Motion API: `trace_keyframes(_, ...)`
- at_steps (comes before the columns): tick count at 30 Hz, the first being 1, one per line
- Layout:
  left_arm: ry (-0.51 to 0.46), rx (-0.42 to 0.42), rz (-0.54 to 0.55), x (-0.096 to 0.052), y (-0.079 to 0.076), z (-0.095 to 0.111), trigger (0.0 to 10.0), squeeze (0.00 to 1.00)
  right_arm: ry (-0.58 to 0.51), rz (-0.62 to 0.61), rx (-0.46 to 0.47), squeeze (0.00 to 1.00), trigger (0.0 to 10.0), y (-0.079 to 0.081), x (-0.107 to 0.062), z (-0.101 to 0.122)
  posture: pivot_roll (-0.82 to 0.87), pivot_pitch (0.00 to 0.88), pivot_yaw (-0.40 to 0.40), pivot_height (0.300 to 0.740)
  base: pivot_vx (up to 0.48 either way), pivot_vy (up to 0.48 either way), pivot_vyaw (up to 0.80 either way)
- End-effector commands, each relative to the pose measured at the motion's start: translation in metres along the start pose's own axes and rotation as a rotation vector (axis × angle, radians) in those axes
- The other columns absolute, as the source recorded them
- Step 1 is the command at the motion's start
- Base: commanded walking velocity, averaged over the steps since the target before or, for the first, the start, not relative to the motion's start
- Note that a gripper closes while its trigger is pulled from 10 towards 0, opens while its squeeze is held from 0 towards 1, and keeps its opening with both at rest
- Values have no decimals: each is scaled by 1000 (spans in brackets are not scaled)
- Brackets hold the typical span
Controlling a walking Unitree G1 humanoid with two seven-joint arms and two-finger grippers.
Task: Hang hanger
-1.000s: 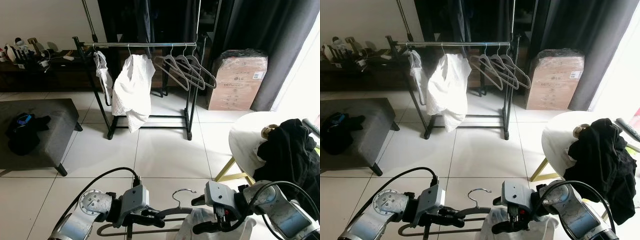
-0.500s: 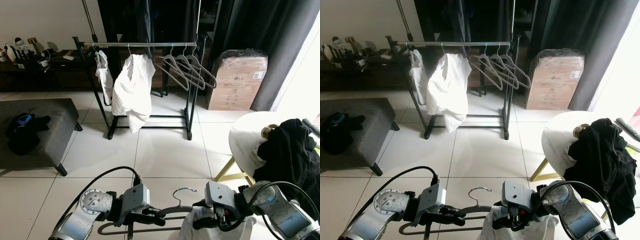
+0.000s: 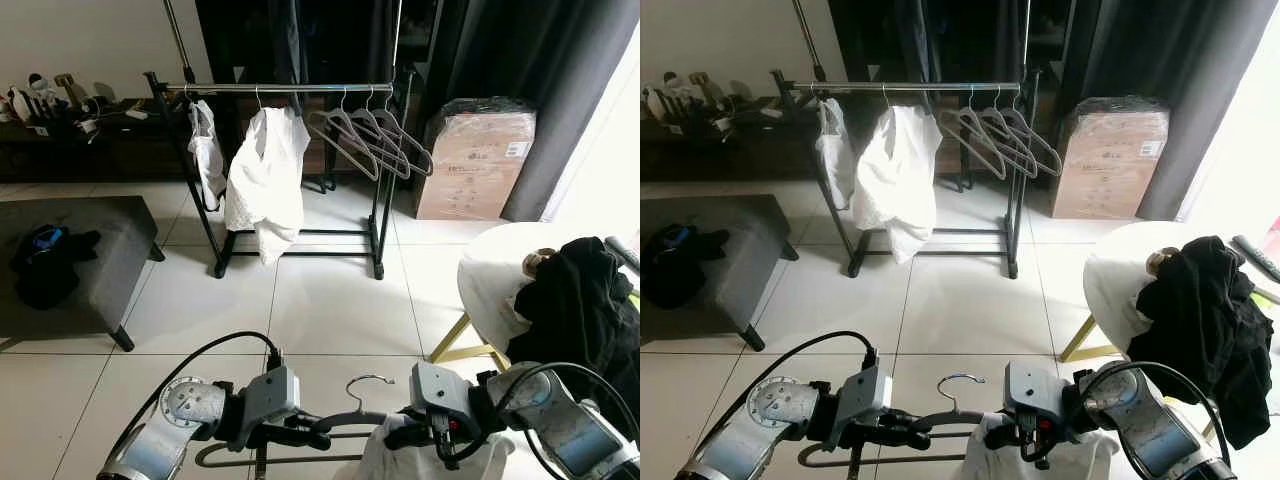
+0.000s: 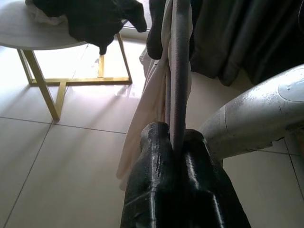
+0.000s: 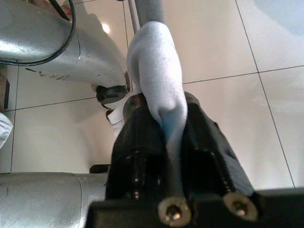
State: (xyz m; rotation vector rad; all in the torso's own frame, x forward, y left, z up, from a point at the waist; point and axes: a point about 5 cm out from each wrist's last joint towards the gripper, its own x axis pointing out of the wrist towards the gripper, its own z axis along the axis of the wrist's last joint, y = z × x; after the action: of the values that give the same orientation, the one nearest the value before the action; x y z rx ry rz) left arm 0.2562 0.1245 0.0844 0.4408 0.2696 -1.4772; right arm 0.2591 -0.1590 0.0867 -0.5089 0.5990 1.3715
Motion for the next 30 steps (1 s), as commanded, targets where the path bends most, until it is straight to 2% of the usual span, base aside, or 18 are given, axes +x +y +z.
trace_keyframes(1,-7,52,11,-3,7,10,10000,0,-9,-8,5,0,0,-2,-1,3,-95,108,-10,740,0,0,0)
trace_keyframes(10,-16,74,39,-2,11,16,10000,0,-23,-27,17,0,0,-5,-1,4,-94,106,-9,740,0,0,0)
trace_keyframes(15,-4,65,19,-2,10,15,10000,0,-37,-30,17,0,0,-5,0,6,-93,104,-8,740,0,0,0)
trace_keyframes(16,0,49,3,-2,9,14,10000,929,-38,-30,15,0,0,-5,0,6,-94,103,-8,740,0,0,0)
trace_keyframes(17,3,32,-16,-3,7,14,10000,1000,-36,-33,12,0,0,-6,0,6,-94,103,-8,740,0,0,0)
trace_keyframes(26,22,16,-55,-15,4,14,10000,1000,-16,-47,6,0,0,-8,0,2,-86,101,-8,740,0,0,0)
trace_keyframes(30,37,4,-58,-27,5,15,10000,1000,-2,-50,6,0,0,-8,1,-1,-78,100,-9,740,0,0,0)
